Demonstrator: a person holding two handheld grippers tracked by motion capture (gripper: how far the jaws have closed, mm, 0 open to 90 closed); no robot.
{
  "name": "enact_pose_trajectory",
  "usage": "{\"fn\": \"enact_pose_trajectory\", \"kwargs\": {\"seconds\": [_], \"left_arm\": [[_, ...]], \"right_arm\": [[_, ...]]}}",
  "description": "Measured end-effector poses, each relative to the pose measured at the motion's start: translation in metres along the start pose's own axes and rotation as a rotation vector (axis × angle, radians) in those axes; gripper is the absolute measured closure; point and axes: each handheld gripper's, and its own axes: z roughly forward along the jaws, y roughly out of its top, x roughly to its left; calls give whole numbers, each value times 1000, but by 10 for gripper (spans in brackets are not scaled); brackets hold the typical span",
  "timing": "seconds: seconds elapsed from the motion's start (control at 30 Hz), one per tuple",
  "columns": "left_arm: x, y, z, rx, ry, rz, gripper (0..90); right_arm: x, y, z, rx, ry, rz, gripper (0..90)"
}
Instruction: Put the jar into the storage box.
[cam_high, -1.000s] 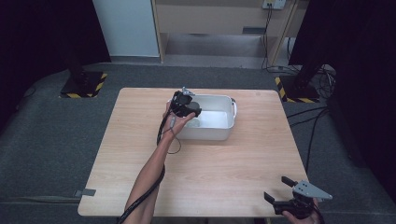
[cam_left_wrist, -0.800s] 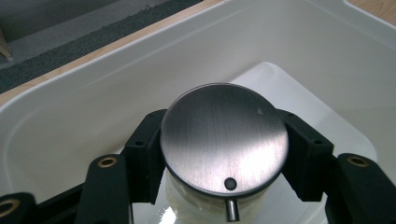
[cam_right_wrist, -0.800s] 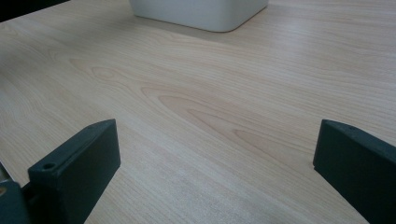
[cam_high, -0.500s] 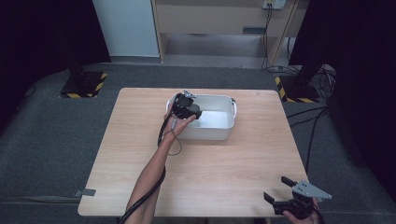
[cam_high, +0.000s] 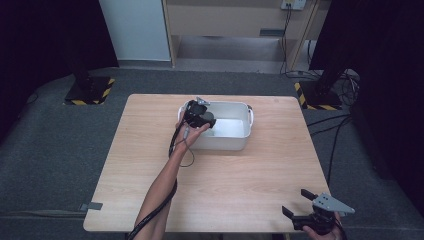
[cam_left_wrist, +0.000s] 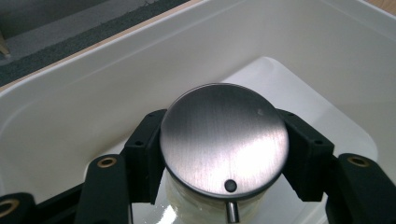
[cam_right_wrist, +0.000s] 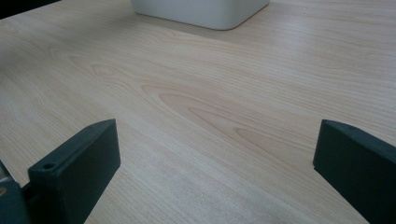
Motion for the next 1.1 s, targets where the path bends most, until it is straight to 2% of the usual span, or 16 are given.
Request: {"fn": "enact_pose_trajectory", "kwargs": {"seconds": [0.27, 0.33, 0.53, 0.7, 0.93, 1.1], "left_arm": [[-1, 1, 0, -2, -1, -4, 366], [0, 3, -1, -16, -3, -17, 339], [-2, 10, -7, -33, -4, -19, 261], [-2, 16, -14, -36, -1, -18, 205], [-2, 24, -28, -67, -5, -15, 114], [-6, 30, -39, -81, -33, -1, 86]], "right_arm": [[0, 0, 0, 1, 0, -1, 9], [0, 0, 0, 0, 0, -1, 9], [0, 0, 0, -1, 0, -1, 9], [0, 0, 0, 0, 1, -3, 9], [1, 0, 0, -1, 2, -6, 9], [1, 0, 0, 0, 2, -6, 9]]}}
